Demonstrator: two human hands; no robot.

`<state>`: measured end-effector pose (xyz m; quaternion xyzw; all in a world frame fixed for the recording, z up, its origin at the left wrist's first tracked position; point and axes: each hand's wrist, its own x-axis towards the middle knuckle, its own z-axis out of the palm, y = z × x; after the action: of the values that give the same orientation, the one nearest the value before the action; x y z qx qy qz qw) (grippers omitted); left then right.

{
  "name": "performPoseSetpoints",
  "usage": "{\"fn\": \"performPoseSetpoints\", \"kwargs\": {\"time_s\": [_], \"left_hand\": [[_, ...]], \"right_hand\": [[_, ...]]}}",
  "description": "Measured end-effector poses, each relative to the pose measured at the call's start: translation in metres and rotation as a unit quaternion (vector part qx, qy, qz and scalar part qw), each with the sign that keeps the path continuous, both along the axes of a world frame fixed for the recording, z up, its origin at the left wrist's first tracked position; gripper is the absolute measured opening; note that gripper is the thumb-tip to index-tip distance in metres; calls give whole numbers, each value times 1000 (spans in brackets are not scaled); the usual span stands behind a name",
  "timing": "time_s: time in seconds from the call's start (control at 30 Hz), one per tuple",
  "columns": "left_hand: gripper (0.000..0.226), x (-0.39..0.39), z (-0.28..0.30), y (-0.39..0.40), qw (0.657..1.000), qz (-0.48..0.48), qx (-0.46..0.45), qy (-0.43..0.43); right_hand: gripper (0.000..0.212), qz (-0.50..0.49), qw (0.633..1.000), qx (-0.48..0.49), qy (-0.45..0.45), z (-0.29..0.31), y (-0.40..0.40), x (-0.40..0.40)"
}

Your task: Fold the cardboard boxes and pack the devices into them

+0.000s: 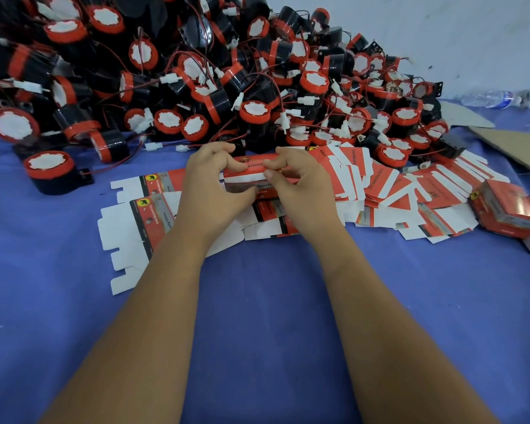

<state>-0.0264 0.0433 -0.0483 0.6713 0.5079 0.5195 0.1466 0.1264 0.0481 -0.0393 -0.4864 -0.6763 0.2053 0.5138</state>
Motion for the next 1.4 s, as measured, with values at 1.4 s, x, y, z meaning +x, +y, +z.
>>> {"fn": "performPoseSetpoints", "kwargs": {"time_s": [1.4], "left_hand": [[31, 39, 6, -16, 985, -57, 17, 160]], "right_hand": [[38, -483, 854, 18, 193, 14, -21, 129]]}}
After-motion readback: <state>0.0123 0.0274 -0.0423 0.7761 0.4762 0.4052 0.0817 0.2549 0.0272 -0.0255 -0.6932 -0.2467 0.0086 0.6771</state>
